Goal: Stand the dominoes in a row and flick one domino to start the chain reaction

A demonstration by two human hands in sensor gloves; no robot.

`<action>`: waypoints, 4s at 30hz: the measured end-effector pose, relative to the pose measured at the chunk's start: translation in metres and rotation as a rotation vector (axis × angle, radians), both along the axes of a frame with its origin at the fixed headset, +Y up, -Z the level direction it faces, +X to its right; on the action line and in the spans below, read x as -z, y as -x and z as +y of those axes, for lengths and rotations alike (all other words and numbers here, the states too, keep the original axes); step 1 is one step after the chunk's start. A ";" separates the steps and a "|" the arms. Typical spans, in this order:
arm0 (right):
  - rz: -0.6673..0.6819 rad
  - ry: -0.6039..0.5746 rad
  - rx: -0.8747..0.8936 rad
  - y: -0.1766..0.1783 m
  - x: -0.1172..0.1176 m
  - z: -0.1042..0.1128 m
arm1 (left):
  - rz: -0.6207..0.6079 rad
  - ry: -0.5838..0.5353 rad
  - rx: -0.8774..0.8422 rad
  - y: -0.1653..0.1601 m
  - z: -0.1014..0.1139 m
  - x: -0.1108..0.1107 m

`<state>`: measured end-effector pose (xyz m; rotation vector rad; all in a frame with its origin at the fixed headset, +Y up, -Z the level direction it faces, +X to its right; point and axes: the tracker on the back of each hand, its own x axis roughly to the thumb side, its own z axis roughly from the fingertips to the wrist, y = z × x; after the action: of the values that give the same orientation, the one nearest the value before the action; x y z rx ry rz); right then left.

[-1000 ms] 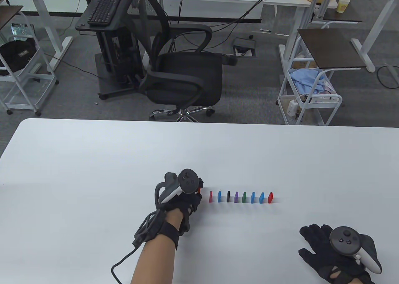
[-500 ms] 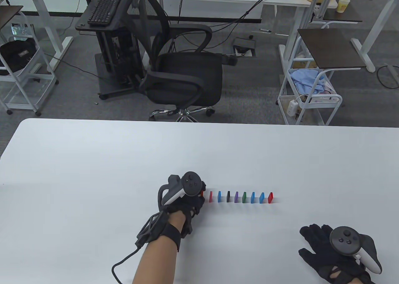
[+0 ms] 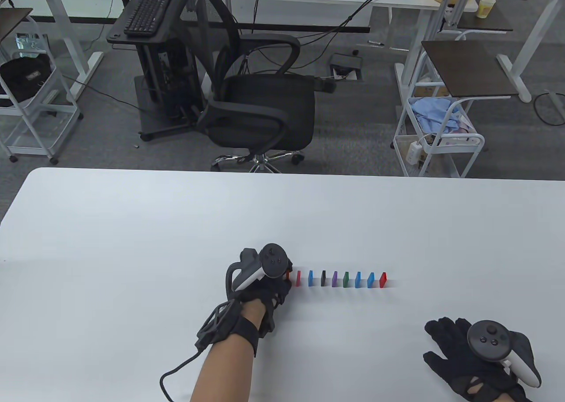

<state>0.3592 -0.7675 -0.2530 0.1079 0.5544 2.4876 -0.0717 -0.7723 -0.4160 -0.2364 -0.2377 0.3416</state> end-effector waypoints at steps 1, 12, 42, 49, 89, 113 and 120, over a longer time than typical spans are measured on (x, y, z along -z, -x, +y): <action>0.000 0.000 0.000 0.000 0.000 0.000 | 0.002 0.004 -0.002 0.000 0.000 0.000; 0.001 0.000 0.002 -0.001 0.000 0.000 | 0.007 0.019 0.005 0.000 -0.003 -0.001; 0.001 0.007 0.009 0.000 0.000 0.000 | 0.007 0.058 0.051 0.002 -0.006 -0.006; 0.000 0.010 0.008 0.000 0.000 -0.001 | 0.026 0.080 0.094 0.017 0.004 -0.019; 0.035 0.046 -0.032 0.007 -0.002 -0.010 | 0.071 0.102 0.069 0.056 0.012 -0.132; 0.011 0.094 -0.158 0.008 0.007 0.002 | 0.006 0.085 0.075 0.044 0.010 -0.128; -0.008 0.092 -0.185 0.016 0.025 0.010 | -0.035 0.102 0.102 0.035 0.006 -0.127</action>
<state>0.3434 -0.7579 -0.2780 0.0104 0.7025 2.6346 -0.1071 -0.7668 -0.2885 -0.3535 -0.2421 0.2489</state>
